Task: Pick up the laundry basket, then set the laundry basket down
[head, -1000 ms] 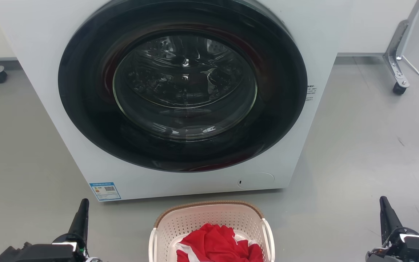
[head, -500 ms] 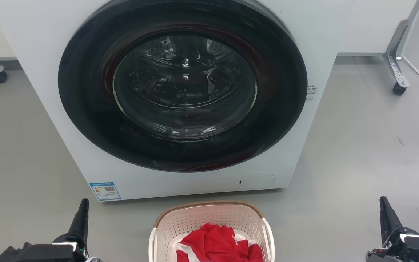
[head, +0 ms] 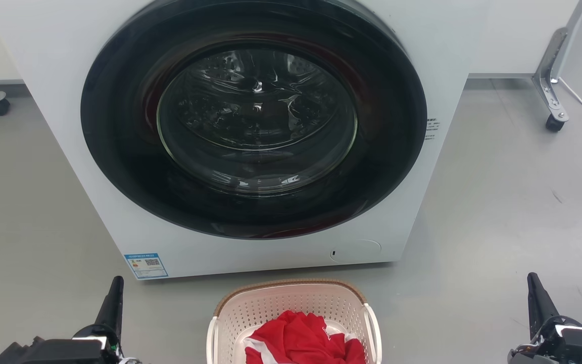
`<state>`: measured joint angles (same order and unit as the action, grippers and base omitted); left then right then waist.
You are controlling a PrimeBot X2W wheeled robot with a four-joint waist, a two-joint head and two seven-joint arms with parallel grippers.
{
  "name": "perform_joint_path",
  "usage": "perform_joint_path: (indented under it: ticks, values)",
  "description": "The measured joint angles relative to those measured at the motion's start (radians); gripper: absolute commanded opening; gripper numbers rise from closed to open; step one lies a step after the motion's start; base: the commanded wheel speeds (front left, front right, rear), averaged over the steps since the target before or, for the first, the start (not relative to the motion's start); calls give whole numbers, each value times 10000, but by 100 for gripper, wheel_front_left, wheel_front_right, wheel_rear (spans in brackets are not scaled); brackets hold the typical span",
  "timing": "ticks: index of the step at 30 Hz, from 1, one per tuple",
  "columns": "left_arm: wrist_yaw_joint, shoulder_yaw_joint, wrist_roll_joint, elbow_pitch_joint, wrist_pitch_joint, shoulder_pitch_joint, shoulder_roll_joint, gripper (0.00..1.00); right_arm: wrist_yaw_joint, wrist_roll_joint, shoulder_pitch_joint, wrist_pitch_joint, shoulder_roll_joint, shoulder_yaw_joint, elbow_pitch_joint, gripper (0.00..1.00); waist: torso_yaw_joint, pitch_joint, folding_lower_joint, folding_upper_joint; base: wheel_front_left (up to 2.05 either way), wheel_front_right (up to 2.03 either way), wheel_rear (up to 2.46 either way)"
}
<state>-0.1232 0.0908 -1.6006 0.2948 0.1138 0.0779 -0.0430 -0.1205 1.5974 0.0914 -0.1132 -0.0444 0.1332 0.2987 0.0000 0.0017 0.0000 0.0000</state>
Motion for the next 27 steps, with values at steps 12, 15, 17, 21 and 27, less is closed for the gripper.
perform_joint_path:
  ticks: [12, 15, 17, 21, 27]
  values:
    - [0, 0, 0, 2, 0, 0, 0, 0, 0, 12, 0, 0, 2, 0, 0, 0, 0, 0, 0, 0, 0, 0, 0]
    - [0, 0, 0, 2, 0, 0, 0, 0, 0, 12, 0, 0, 2, 0, 0, 0, 0, 0, 0, 0, 0, 0, 0]
    - [0, 0, 0, 2, 0, 0, 0, 0, 0, 12, 0, 0, 2, 0, 0, 0, 0, 0, 0, 0, 0, 0, 0]
    - [0, 0, 0, 4, 0, 0, 0, 0, 0, 13, 0, 0, 2, 0, 0, 0, 0, 0, 0, 0, 0, 0, 0]
    - [0, 0, 0, 4, 0, 0, 0, 0, 0, 13, 0, 0, 2, -2, -2, 0, 0, 0, 0, 0, 0, 0, 0]
